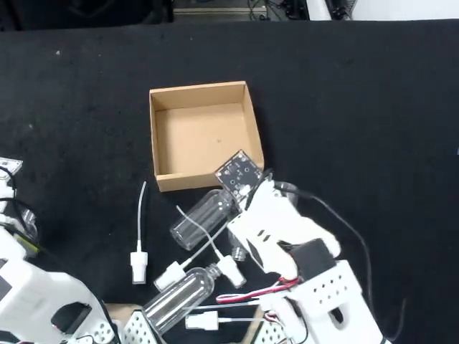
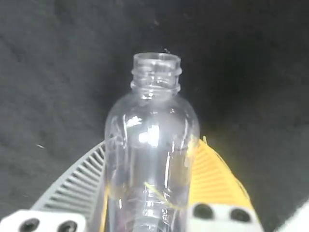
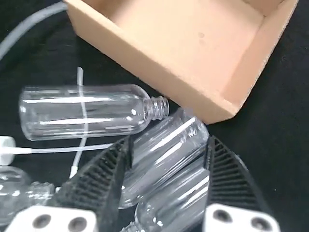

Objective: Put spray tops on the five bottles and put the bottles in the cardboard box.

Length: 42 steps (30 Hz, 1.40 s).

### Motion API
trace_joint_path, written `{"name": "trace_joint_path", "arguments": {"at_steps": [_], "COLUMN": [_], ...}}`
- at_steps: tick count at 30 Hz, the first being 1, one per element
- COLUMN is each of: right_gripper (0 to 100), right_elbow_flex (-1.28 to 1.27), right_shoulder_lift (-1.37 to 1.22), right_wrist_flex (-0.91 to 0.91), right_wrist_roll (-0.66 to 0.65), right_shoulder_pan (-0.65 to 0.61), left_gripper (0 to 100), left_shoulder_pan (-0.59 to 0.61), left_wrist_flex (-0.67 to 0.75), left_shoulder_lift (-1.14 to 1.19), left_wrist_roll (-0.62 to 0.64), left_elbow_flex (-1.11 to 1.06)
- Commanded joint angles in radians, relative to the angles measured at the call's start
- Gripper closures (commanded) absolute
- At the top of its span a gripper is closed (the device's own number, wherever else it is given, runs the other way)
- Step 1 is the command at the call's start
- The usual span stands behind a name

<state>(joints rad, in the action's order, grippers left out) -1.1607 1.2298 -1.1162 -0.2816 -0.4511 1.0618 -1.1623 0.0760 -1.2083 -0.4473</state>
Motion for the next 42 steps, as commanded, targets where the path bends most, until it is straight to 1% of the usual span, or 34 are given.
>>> {"name": "trace_joint_path", "arguments": {"at_steps": [1,3,6,8,11,12,15,18,20,23,26,29,36,42], "right_gripper": [77.6,77.6,77.6,77.5,77.3,77.3,77.4,77.6,77.6,77.3,77.2,77.1,77.1,77.0], "right_elbow_flex": [0.153,0.174,0.196,0.243,0.36,0.395,0.472,0.486,0.481,0.483,0.489,0.49,0.575,0.604], "right_shoulder_lift": [-0.018,-0.021,-0.085,-0.173,-0.337,-0.392,-0.547,-0.671,-0.739,-0.823,-0.905,-0.992,-1.138,-1.221], "right_wrist_flex": [-0.092,-0.112,-0.106,-0.092,-0.077,-0.066,-0.006,0.101,0.17,0.233,0.292,0.339,0.356,0.356], "right_wrist_roll": [-0.041,-0.08,-0.081,-0.081,-0.077,-0.052,0.103,0.253,0.334,0.428,0.471,0.505,0.667,0.715], "right_shoulder_pan": [-0.091,-0.199,-0.342,-0.399,-0.454,-0.474,-0.551,-0.631,-0.669,-0.698,-0.697,-0.7,-0.709,-0.77], "left_gripper": [96,97,97,97,97,97,97,97,97,97,97,97,97,97], "left_shoulder_pan": [0.033,0.082,0.182,0.239,0.308,0.326,0.387,0.444,0.461,0.469,0.461,0.452,0.453,0.452], "left_wrist_flex": [-0.189,-0.247,-0.275,-0.269,-0.269,-0.269,-0.269,-0.269,-0.269,-0.27,-0.27,-0.27,-0.269,-0.269], "left_shoulder_lift": [-0.02,-0.018,-0.006,-0.006,-0.006,-0.006,-0.006,-0.006,-0.006,-0.006,-0.006,-0.008,-0.008,-0.008], "left_wrist_roll": [0.011,0.028,0.114,0.147,0.161,0.161,0.161,0.161,0.161,0.173,0.249,0.285,0.284,0.284], "left_elbow_flex": [0.206,0.308,0.417,0.435,0.435,0.435,0.432,0.435,0.429,0.426,0.433,0.435,0.435,0.435]}}
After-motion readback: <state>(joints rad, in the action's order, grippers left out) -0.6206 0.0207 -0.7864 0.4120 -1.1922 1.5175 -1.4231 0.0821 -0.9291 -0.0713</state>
